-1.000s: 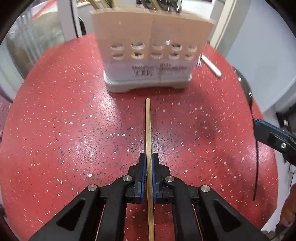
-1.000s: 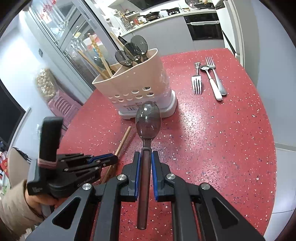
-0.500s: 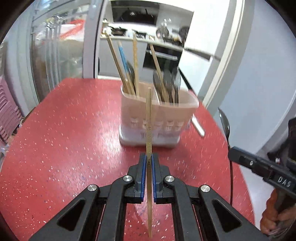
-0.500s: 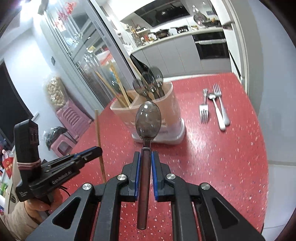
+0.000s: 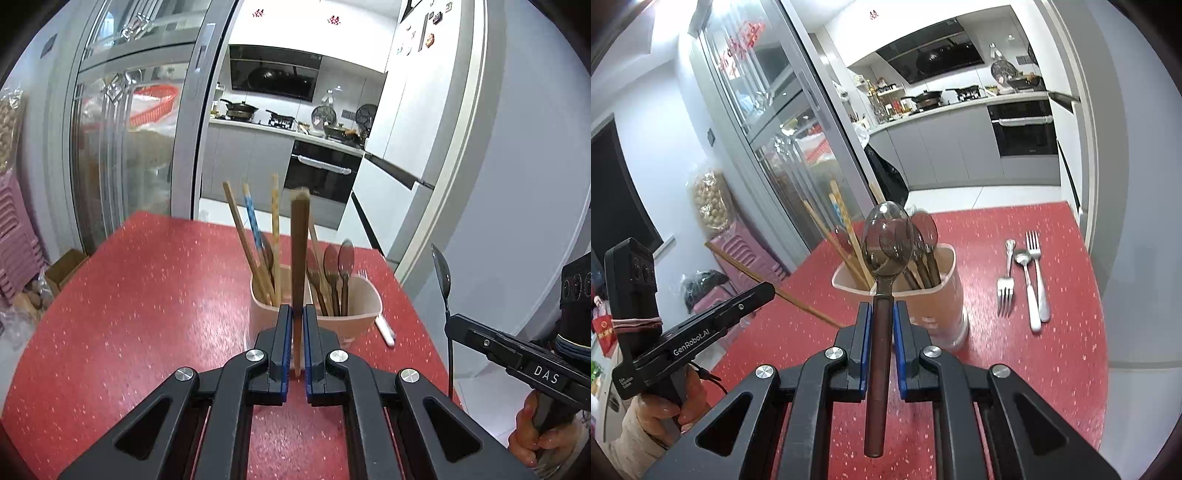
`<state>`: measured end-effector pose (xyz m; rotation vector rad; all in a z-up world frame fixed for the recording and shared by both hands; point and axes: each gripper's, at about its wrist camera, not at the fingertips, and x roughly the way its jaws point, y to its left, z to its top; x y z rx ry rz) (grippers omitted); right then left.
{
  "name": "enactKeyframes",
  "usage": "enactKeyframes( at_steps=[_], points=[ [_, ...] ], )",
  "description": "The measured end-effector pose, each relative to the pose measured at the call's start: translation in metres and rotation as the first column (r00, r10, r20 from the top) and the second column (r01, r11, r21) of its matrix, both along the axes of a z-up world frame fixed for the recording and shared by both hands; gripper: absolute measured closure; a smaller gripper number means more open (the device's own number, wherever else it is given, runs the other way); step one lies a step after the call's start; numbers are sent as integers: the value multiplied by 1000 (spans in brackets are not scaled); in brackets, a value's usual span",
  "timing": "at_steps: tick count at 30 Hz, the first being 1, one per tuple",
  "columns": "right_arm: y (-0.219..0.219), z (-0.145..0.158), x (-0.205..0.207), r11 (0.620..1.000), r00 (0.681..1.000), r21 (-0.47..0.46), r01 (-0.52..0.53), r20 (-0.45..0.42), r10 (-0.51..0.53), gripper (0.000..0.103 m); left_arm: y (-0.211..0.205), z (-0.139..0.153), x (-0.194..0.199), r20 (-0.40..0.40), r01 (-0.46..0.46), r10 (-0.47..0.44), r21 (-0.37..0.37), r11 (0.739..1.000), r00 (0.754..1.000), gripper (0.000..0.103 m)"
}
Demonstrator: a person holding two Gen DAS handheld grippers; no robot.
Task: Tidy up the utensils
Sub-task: 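Lower the spoon with the right tool while the left tool lowers the chopstick into the holder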
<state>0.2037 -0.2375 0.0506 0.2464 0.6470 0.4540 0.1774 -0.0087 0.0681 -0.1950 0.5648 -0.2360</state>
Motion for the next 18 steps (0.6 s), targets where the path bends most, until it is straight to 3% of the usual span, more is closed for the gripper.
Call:
enactKeyframes(
  at_steps=[18],
  points=[
    [7,39,25,1000,996,-3,-27,84,27,90,4,53,23,58,0,-1,13,1000,998,73]
  ],
)
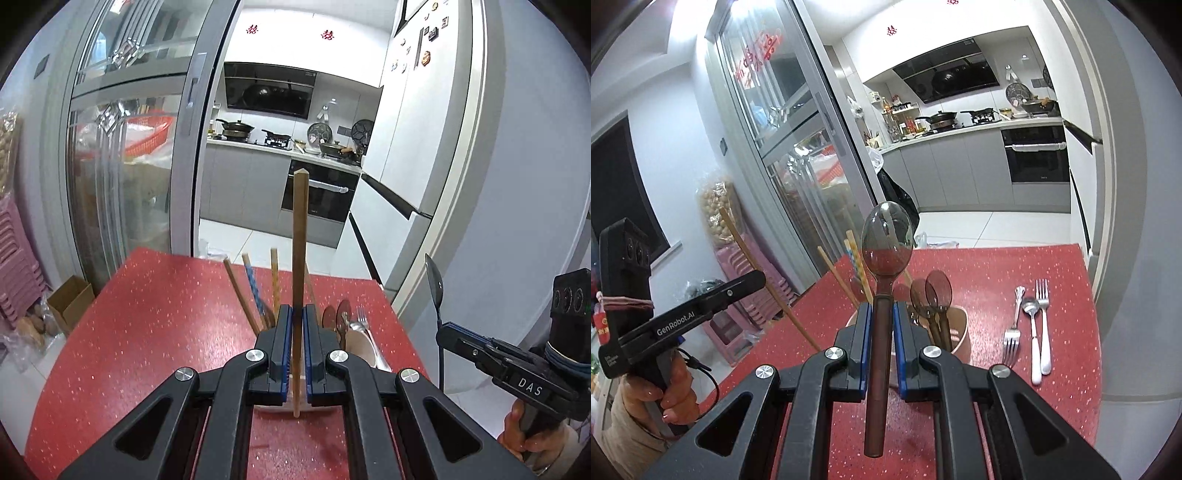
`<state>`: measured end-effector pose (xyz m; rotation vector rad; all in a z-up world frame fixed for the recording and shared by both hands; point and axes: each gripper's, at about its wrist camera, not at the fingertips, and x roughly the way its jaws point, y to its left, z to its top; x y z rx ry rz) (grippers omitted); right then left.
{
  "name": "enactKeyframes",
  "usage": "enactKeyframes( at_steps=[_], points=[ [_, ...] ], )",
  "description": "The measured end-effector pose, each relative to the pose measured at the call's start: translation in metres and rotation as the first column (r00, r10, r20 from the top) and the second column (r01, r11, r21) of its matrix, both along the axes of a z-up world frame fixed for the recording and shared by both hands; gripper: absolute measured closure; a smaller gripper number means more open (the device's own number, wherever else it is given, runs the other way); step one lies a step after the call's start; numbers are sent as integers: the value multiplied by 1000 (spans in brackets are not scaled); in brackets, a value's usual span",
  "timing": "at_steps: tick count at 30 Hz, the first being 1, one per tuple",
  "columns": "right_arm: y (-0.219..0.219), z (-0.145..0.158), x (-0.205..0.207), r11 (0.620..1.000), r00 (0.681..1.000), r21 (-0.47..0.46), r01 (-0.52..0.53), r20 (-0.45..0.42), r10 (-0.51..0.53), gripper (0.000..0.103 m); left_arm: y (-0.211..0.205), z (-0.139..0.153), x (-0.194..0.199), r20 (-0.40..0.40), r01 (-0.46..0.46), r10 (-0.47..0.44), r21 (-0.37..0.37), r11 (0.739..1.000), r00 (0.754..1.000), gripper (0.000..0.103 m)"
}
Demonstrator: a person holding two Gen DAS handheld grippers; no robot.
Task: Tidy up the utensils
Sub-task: 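Lower the spoon with the right tool while the left tool lowers the chopstick into the holder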
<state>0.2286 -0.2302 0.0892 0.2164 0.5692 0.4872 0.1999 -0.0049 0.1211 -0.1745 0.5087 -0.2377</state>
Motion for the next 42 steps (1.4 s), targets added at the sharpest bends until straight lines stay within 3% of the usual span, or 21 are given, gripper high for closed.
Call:
enactKeyframes(
  at_steps=[15,23,35,42],
  points=[
    [4,24,40,1000,999,11,15,50,-15,90,3,25,40,43,-26,27,-18,1000,999,73],
    [10,5,70,999,998,18,36,52,-37,90,-11,12,64,43,-30,30,-8,1000,999,73],
    [27,-25,99,997,995,-55,48,86,-44,91,-19,-22,88,-16,-31,31,-8,999,999,73],
    [32,-48,106,993,993,-107,55,114,-43,91,-28,-42,89,-27,-42,43,50,998,999,73]
  ],
)
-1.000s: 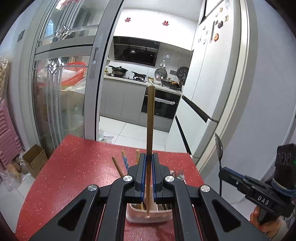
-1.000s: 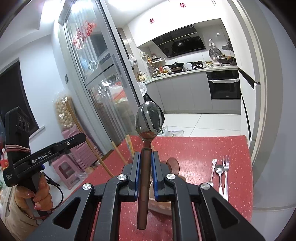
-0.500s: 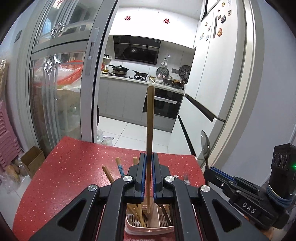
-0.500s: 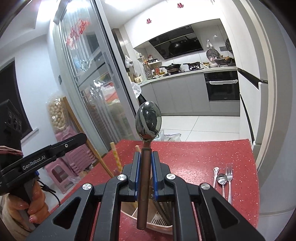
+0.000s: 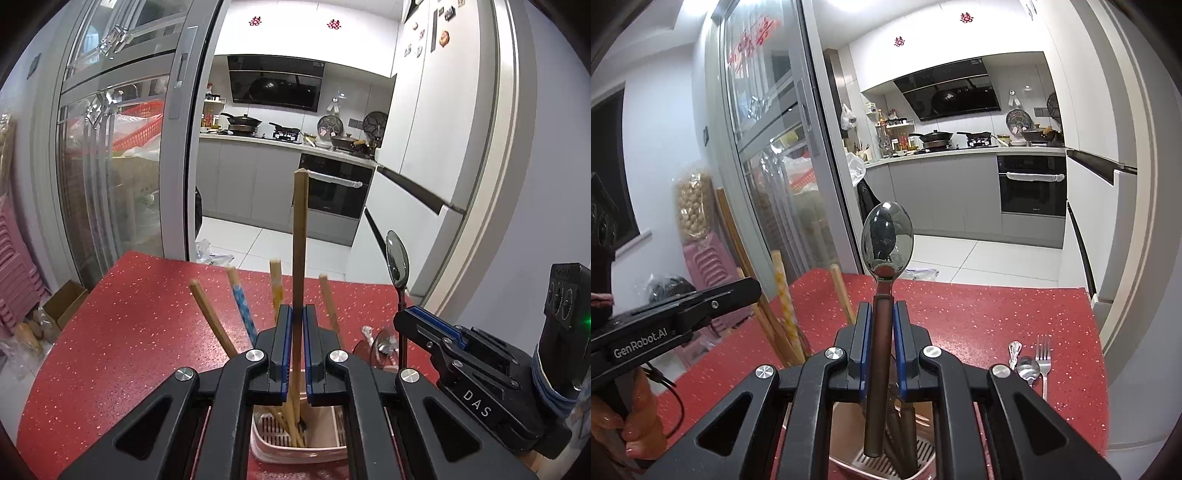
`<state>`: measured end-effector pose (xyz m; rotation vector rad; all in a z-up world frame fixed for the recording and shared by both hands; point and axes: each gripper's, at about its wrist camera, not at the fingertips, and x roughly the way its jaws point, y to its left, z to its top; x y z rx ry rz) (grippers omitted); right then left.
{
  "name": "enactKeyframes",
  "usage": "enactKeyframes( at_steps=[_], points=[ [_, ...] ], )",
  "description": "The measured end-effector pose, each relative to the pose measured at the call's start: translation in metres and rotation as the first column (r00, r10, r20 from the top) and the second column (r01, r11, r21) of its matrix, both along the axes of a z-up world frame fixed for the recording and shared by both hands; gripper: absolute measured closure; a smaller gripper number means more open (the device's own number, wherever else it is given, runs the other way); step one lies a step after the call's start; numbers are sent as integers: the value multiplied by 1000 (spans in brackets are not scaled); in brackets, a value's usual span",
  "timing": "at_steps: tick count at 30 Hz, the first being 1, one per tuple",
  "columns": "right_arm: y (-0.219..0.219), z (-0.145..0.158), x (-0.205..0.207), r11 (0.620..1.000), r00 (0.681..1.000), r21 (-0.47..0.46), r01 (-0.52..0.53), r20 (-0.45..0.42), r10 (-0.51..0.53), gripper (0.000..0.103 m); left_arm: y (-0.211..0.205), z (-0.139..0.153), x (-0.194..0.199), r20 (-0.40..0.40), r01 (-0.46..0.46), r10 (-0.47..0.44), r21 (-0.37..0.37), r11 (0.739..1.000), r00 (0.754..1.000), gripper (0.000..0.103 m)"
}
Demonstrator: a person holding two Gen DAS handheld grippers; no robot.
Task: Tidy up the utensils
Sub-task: 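Lower the spoon with the right tool while the left tool lowers the chopstick into the holder, then open both tools to release the spoon and chopstick in the holder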
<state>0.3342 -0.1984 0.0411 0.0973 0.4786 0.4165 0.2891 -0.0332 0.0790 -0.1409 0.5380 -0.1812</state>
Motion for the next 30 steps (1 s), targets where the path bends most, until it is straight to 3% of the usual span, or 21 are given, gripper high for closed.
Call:
enactKeyframes(
  at_steps=[17,30],
  points=[
    [-4,-35,-11,999,999,-42,18,-41,-20,91,-7,-38,-6,-48,-25,28,78,997,998,73],
    [-3,-40,-20,998,996,-69,6,-86,-12,90,-3,-48,-16,-91,-41,50,97,994,995,73]
  ],
)
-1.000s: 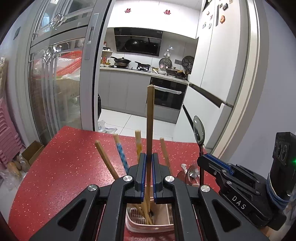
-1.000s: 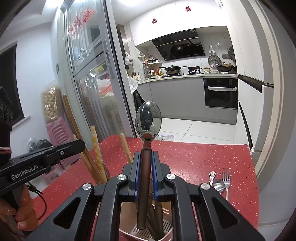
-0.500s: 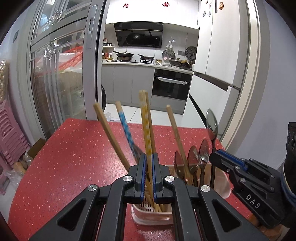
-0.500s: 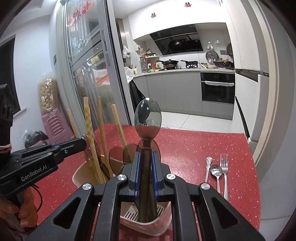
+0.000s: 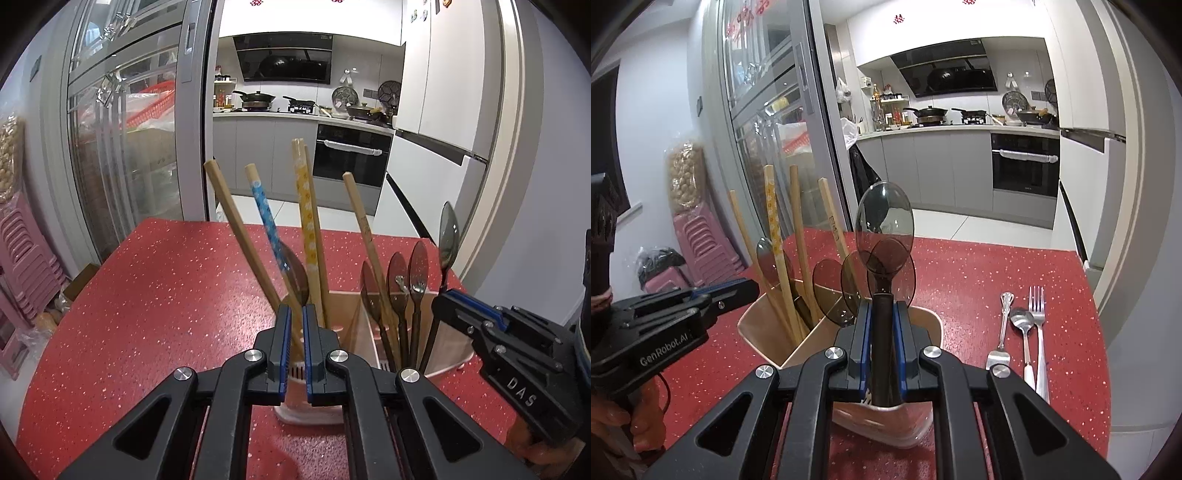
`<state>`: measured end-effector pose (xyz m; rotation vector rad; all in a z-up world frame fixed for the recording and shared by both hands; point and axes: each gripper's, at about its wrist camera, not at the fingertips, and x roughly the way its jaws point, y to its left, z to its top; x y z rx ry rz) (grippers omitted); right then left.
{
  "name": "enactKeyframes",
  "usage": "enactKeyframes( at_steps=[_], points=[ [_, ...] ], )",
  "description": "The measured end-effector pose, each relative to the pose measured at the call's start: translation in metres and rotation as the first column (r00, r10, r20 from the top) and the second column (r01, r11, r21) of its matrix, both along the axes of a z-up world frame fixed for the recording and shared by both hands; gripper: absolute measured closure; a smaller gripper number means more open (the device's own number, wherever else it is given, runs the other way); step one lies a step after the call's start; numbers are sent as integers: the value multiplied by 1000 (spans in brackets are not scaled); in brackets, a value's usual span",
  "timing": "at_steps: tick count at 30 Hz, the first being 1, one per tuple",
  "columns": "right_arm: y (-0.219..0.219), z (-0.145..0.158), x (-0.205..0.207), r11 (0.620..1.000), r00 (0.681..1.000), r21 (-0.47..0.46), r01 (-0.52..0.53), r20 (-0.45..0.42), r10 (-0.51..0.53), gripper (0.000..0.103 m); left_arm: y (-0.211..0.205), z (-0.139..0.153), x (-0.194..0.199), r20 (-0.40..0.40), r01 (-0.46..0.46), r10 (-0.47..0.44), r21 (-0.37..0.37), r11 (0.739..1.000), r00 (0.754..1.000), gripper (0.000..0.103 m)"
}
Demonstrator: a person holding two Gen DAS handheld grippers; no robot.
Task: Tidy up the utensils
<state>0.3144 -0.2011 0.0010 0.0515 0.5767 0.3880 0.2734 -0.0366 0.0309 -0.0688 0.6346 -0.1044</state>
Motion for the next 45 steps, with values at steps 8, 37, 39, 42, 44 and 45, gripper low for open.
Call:
enactKeyframes(
  at_steps=[8,37,39,42,44,45],
  points=[
    [2,-1,-2,1000,999,-13,11,-52,-11,85,8,-5,-6,-17,-20,20,-4,1000,1000,73],
    [-2,22,-75,994,982,42,104,-160,-96,56,20,2,-67,3,-28,28,20,999,1000,73],
    [0,22,-81,994,982,36,107,-163,-100,55,21,0,-72,-2,-29,29,22,999,1000,73],
    [1,21,-89,994,980,31,109,-168,-103,55,24,-5,-78,-15,-31,32,23,999,999,73],
    [2,19,-94,994,979,30,109,-176,-103,55,27,-9,-82,-23,-34,34,22,999,999,73],
    [3,18,-94,994,979,29,109,-179,-102,54,28,-10,-84,-26,-35,35,22,999,999,73]
  ],
)
